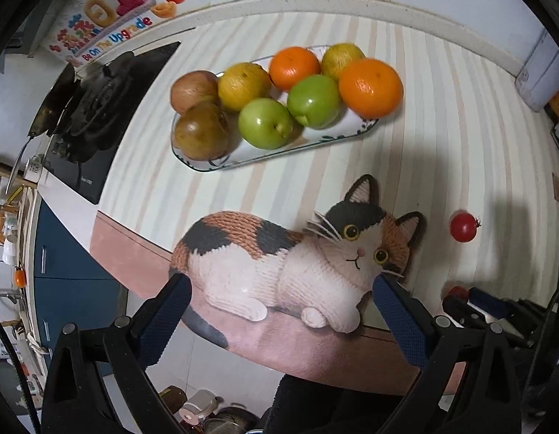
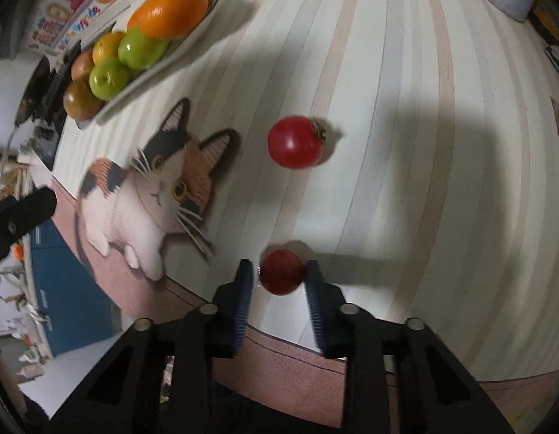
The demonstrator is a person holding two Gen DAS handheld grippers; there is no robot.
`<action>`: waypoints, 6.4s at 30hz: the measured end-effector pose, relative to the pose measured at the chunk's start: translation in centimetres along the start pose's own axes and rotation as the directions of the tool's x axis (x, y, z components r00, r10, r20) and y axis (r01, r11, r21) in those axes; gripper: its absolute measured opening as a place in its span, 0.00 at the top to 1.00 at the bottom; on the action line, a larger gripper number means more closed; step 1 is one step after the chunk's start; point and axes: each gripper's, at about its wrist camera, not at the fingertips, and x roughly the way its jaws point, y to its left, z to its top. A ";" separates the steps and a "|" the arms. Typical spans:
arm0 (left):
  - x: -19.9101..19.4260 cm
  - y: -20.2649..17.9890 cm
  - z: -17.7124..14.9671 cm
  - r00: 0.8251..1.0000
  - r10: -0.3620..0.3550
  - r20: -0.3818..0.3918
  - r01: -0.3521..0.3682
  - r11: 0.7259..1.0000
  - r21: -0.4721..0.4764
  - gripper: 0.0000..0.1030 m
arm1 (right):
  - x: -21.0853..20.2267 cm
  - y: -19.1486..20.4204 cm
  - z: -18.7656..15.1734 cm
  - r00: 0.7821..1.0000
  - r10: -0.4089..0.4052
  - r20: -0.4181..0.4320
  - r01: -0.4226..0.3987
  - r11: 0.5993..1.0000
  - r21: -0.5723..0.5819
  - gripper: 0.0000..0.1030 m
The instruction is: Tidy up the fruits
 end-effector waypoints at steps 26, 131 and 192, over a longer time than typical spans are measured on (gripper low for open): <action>6.2 -15.6 4.3 0.941 -0.296 -0.164 0.325 0.926 0.194 0.15 | -4.9 -11.1 0.6 0.990 -0.075 0.118 0.043 0.967 0.252 0.72; -20.2 11.6 -8.2 0.901 -0.010 0.433 0.158 0.938 -0.308 0.13 | -29.1 14.3 -5.8 0.845 -0.021 0.534 0.208 0.933 -0.292 0.06; -17.8 10.8 -3.4 0.919 0.038 0.392 0.115 0.926 -0.360 0.13 | -26.8 13.4 1.9 0.854 -0.028 0.519 0.208 0.934 -0.291 0.05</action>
